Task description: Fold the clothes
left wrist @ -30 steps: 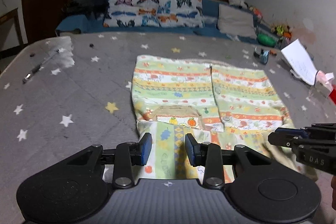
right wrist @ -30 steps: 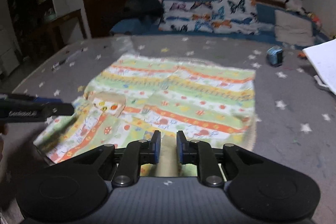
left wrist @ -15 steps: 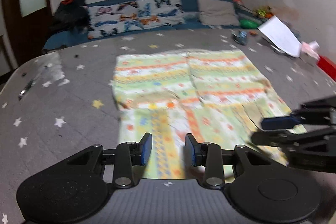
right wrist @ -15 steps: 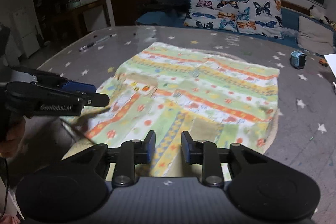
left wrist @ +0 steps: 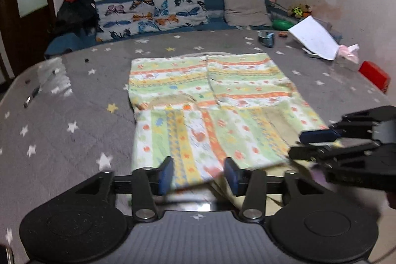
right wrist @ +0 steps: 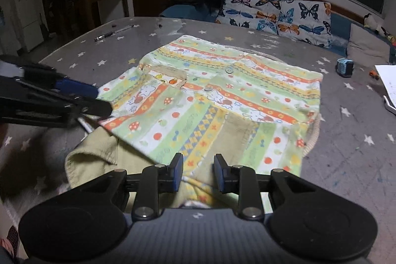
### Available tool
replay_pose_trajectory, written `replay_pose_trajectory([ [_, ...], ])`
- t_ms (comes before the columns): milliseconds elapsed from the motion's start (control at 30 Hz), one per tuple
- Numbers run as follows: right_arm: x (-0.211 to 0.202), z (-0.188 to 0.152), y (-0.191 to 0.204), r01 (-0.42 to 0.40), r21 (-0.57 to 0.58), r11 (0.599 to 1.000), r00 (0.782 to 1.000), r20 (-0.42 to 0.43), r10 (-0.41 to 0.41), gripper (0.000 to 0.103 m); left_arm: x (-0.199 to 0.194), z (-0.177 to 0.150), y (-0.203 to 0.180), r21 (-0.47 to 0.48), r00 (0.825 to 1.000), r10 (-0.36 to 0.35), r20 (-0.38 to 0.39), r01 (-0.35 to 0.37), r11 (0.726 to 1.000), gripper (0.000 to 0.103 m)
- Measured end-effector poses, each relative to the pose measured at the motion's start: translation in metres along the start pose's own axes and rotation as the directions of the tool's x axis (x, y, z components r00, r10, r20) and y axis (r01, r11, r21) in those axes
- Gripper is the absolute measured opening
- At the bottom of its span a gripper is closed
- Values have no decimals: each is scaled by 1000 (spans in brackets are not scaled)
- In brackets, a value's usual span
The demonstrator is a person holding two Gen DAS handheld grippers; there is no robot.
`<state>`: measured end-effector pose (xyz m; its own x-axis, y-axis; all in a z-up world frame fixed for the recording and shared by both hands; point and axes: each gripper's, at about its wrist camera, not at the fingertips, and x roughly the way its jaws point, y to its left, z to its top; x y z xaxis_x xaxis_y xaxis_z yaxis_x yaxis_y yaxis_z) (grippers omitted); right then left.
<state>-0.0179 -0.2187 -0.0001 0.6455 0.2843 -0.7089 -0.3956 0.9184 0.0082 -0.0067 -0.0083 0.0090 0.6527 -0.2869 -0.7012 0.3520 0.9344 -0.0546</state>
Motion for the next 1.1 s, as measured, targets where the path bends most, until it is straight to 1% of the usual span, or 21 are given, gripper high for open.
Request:
replay_pose_trajectory([
  [33, -5, -1, -1, 0, -1, 1000, 1000, 4, 0, 29, -6, -2, -2, -8, 1000, -15, -7, 15, 1000, 56],
  [100, -16, -6, 0, 10, -20, 1000, 1000, 12, -10, 37, -10, -7, -6, -37, 998, -48, -38, 47, 998, 57],
  [200, -28, -14, 4, 28, -70, 997, 999, 20, -27, 39, -5, -13, -11, -78, 993, -89, -76, 83, 993, 57],
  [233, -32, -18, 6, 39, -92, 995, 999, 20, -37, 40, -4, -14, -12, -92, 991, -103, -88, 95, 991, 57],
  [267, -35, -22, 7, 49, -113, 992, 999, 20, -47, 43, -2, -16, -14, -106, 988, -118, -99, 107, 989, 57],
  [300, -39, -26, 7, 58, -133, 989, 998, 21, -56, 48, -1, -18, -15, -119, 985, -131, -110, 118, 986, 55],
  [333, -42, -30, 8, 68, -154, 986, 998, 21, -65, 49, 2, -18, -16, -126, 983, -144, -117, 129, 984, 53],
  [367, -43, -32, 10, 75, -174, 982, 997, 22, -72, 51, 4, -19, -16, -133, 980, -156, -123, 139, 981, 48],
  [400, -44, -35, 11, 80, -197, 977, 997, 21, -78, 51, 7, -19, -17, -140, 977, -168, -129, 150, 979, 31],
  [433, -46, -38, 12, 84, -220, 972, 996, 18, -82, 52, 9, -19, -17, -148, 975, -180, -134, 160, 976, 20],
  [467, -46, -41, 14, 85, -244, 966, 996, 17, -83, 55, 8, -18, -17, -153, 974, -187, -129, 167, 974, 16],
  [500, -47, -45, 16, 86, -268, 960, 996, 16, -85, 59, 7, -15, -16, -155, 974, -194, -119, 175, 972, 11],
  [600, -44, -55, 26, 100, -358, 929, 995, 33, -94, 65, 2, -2, -14, -163, 975, -204, -83, 189, 968, 9],
  [667, -39, -58, 33, 100, -408, 908, 995, 49, -87, 67, -1, 9, -12, -167, 976, -211, -60, 199, 966, 9],
  [767, -32, -54, 40, 92, -432, 897, 995, 76, -66, 67, 0, 26, -9, -170, 974, -224, -39, 214, 962, 8],
  [833, -25, -47, 40, 83, -425, 902, 995, 89, -50, 67, 2, 35, -8, -168, 973, -227, -33, 219, 961, 8],
  [933, -15, -36, 42, 75, -415, 907, 994, 107, -33, 63, 6, 47, -8, -164, 971, -239, -30, 231, 959, 9],
  [1000, -6, -27, 41, 62, -409, 910, 994, 110, -18, 50, 7, 50, -6, -163, 968, -249, -27, 241, 957, 9],
  [1033, -2, -23, 40, 55, -404, 913, 994, 108, -12, 46, 6, 49, -4, -158, 968, -248, -23, 242, 957, 9],
  [1067, 1, -19, 38, 48, -399, 916, 994, 105, -6, 33, 5, 47, -2, -153, 969, -248, -18, 242, 958, 9],
  [1100, 3, -15, 36, 37, -385, 922, 995, 96, 0, 21, 4, 46, 0, -148, 969, -248, -14, 243, 959, 12],
])
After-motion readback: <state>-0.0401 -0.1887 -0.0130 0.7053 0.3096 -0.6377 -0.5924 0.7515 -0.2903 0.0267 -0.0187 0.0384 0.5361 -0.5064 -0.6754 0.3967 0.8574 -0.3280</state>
